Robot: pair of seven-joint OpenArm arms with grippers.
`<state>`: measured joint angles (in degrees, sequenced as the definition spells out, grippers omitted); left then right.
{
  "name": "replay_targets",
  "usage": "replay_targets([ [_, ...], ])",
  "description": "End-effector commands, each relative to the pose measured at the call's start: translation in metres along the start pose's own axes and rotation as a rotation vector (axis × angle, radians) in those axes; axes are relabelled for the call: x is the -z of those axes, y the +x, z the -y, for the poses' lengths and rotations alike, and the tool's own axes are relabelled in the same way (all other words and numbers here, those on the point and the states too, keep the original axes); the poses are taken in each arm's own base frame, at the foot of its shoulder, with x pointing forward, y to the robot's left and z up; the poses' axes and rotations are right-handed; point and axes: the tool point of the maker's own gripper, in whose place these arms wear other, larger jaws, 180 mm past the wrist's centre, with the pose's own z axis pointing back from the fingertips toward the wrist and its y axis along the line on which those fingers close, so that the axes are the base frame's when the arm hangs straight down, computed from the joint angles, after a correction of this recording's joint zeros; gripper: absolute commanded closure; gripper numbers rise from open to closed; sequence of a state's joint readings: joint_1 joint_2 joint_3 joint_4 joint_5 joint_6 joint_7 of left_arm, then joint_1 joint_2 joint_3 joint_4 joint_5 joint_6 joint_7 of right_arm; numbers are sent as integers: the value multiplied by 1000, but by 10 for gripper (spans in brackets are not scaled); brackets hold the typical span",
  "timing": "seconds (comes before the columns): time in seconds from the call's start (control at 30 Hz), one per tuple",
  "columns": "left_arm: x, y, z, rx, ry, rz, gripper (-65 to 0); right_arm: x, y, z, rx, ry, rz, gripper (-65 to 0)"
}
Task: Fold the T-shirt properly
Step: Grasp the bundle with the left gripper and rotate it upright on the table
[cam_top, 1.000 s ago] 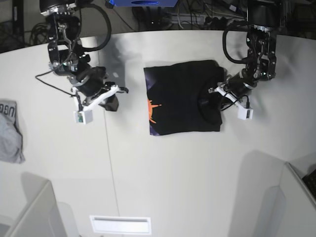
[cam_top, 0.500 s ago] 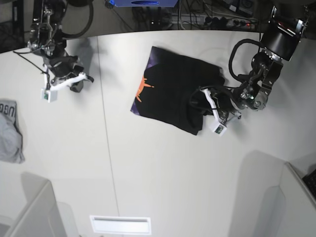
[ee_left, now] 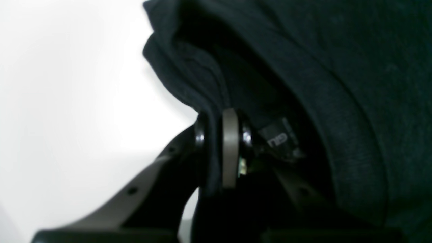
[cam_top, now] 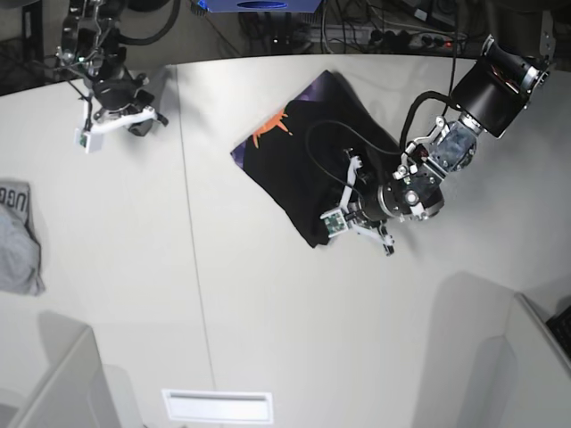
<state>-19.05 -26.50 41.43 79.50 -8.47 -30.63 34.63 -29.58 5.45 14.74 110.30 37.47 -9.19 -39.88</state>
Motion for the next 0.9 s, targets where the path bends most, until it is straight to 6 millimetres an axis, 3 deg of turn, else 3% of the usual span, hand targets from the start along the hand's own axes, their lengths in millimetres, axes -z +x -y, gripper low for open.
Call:
replay_targets([
  [0.0, 1, -9, 5, 60, -22, -58, 0, -4, 6, -4, -3, 13, 30, 0],
  [0.27, 8, 13, 19, 254, -64, 29, 0, -6, -19, -4, 51, 6, -10, 0],
  [0.43, 11, 36, 26, 274, -66, 99, 0, -10, -21, 3, 56, -14, 23, 0],
  [0.57, 15, 49, 44, 331, -110, 126, 0, -12, -25, 7, 59, -25, 24, 0],
  [0.7, 19, 47, 59, 385, -152, 108, 0, -13, -27, 8, 59, -28, 20, 0],
  [0.87, 19, 51, 59, 388, -149, 117, 0, -12, -27, 9, 60, -28, 18, 0],
])
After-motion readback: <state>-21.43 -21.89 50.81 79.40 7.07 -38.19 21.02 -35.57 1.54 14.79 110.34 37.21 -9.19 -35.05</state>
